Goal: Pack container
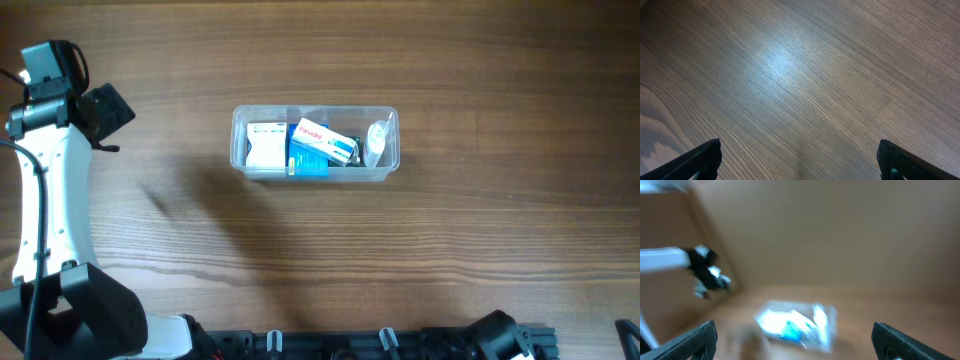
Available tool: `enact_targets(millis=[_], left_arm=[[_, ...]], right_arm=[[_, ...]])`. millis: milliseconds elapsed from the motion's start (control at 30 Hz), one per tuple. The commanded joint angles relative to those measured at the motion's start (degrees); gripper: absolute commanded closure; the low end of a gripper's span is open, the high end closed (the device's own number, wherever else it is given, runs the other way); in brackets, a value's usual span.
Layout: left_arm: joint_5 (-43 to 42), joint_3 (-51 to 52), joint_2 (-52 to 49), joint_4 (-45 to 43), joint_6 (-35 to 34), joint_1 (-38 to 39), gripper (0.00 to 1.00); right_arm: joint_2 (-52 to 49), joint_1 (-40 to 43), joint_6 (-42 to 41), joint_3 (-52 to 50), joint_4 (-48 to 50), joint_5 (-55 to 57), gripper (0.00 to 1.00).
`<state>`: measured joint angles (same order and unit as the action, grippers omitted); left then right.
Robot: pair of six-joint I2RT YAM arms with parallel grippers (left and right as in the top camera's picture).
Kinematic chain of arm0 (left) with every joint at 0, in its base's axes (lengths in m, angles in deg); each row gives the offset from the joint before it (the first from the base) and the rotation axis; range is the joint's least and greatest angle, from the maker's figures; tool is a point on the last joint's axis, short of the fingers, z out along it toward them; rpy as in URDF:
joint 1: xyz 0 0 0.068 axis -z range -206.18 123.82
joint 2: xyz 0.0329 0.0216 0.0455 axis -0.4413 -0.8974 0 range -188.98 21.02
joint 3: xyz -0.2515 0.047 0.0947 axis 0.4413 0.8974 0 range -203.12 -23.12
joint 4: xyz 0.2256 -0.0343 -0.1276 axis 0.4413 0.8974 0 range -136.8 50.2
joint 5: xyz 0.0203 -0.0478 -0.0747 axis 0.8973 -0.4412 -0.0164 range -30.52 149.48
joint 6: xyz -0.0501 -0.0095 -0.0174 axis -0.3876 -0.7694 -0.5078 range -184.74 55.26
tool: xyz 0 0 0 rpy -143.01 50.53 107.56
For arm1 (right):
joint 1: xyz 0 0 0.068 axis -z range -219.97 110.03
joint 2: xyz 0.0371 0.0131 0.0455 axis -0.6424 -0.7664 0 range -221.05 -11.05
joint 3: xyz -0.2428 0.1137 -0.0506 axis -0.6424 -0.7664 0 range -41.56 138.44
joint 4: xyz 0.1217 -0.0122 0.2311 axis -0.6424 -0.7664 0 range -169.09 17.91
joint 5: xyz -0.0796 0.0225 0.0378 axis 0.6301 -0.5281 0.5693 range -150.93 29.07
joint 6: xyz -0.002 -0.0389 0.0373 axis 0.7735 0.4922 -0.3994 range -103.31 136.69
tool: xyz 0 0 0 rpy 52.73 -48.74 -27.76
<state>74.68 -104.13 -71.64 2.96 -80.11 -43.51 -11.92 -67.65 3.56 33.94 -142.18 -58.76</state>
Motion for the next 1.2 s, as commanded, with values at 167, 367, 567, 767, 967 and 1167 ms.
enact_targets(millis=[167,367,567,767,967,1167], left_arm=[[0.7,-0.4,1.0,-0.2,0.1,-0.1,0.00],[0.7,-0.4,1.0,-0.2,0.1,-0.1,0.00],[0.7,-0.4,1.0,-0.2,0.1,-0.1,0.00],[0.7,-0.4,1.0,-0.2,0.1,-0.1,0.00],[0.7,-0.4,1.0,-0.2,0.1,-0.1,0.00],[0.7,-0.4,1.0,-0.2,0.1,-0.1,0.00]], right_arm=[[0.5,-0.1,-3.8,-12.9,23.2,-14.3,0.00],[0.5,-0.1,-8.5,-17.4,23.0,-10.8,0.00],[0.5,-0.1,-12.5,-18.1,24.9,-5.7,0.00],[0.6,0.2,-12.3,-33.8,38.1,-1.9,0.00],[0.6,3.6,-12.4,-57.1,62.4,-4.9,0.00],[0.6,8.6,-9.5,-65.7,70.0,-5.7,0.00]])
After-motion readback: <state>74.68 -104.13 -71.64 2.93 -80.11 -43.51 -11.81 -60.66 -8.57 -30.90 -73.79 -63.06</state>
